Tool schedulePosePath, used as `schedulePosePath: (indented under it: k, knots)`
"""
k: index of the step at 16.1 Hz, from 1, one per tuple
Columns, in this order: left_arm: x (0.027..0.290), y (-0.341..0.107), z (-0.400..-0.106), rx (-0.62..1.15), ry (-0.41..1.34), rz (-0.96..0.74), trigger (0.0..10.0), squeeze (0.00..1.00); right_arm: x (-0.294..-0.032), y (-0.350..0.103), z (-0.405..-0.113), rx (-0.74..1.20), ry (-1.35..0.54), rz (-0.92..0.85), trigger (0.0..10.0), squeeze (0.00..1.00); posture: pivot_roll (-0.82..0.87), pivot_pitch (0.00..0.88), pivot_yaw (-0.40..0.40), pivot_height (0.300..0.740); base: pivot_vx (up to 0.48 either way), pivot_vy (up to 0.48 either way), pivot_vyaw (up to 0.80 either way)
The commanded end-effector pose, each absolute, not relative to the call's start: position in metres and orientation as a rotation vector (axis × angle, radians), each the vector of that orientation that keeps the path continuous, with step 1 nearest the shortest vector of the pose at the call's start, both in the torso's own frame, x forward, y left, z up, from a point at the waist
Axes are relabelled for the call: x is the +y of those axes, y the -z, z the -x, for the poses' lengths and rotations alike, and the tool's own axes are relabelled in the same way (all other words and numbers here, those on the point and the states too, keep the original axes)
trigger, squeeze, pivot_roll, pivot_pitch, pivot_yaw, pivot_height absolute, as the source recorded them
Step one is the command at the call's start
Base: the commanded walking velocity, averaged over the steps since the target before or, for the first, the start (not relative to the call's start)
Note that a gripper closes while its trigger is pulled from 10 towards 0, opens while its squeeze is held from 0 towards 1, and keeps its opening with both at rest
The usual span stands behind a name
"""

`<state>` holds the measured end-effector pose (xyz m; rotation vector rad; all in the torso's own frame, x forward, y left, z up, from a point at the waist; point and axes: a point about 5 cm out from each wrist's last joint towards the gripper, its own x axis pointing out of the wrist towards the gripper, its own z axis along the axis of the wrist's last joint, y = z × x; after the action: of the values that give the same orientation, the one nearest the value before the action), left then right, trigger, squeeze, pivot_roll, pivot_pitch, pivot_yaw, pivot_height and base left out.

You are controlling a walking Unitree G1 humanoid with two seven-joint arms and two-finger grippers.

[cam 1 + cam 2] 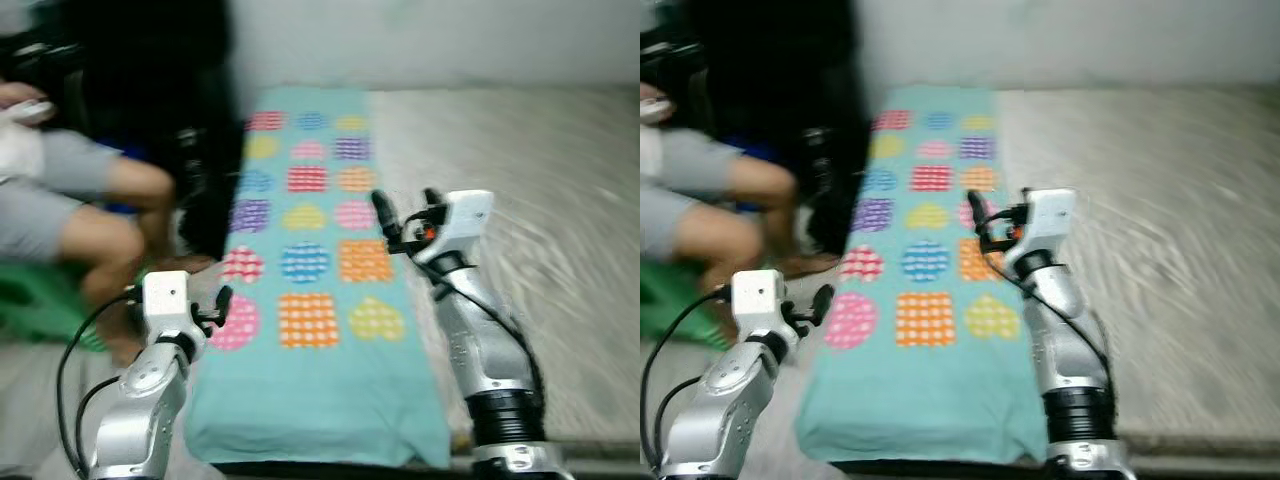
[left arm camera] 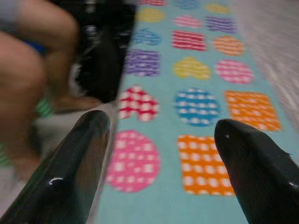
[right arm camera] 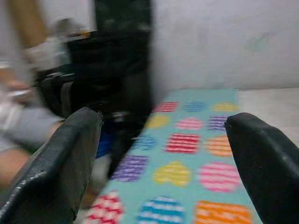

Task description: Clean up the room

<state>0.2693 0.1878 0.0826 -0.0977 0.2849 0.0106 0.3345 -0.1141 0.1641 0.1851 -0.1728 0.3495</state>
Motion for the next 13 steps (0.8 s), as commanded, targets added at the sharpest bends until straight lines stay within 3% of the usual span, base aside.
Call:
schedulePosePath:
  k: [1, 5, 9, 11, 13]
  knots:
    - [0.183, -0.082, -0.271, 0.282, -0.005, 0.087, 10.0, 0.00, -0.124, -0.162, -0.334, -0.172, -0.323, -0.177, 10.0, 0.00, -0.09, 0.000, 0.030, 0.740, 0.000, 0.000, 0.00]
    - [0.177, -0.080, -0.272, 0.283, 0.012, 0.090, 10.0, 0.00, -0.133, -0.151, -0.328, -0.141, -0.274, -0.181, 10.0, 0.00, -0.10, 0.000, 0.030, 0.740, 0.000, 0.000, 0.00]
    - [0.189, -0.076, -0.265, 0.239, -0.057, 0.080, 10.0, 0.00, -0.132, -0.135, -0.318, -0.082, -0.276, -0.162, 10.0, 0.00, -0.09, 0.000, 0.000, 0.740, 0.000, 0.000, 0.00]
    - [0.194, -0.080, -0.259, 0.155, -0.069, 0.041, 10.0, 0.00, -0.138, -0.126, -0.311, -0.080, -0.258, -0.089, 10.0, 0.00, -0.08, 0.000, -0.001, 0.740, 0.000, 0.000, 0.00]
    - [0.207, -0.076, -0.247, 0.178, -0.101, 0.083, 10.0, 0.00, -0.171, -0.081, -0.297, 0.079, -0.099, 0.232, 10.0, 0.00, -0.08, 0.000, 0.009, 0.740, 0.000, 0.000, 0.00]
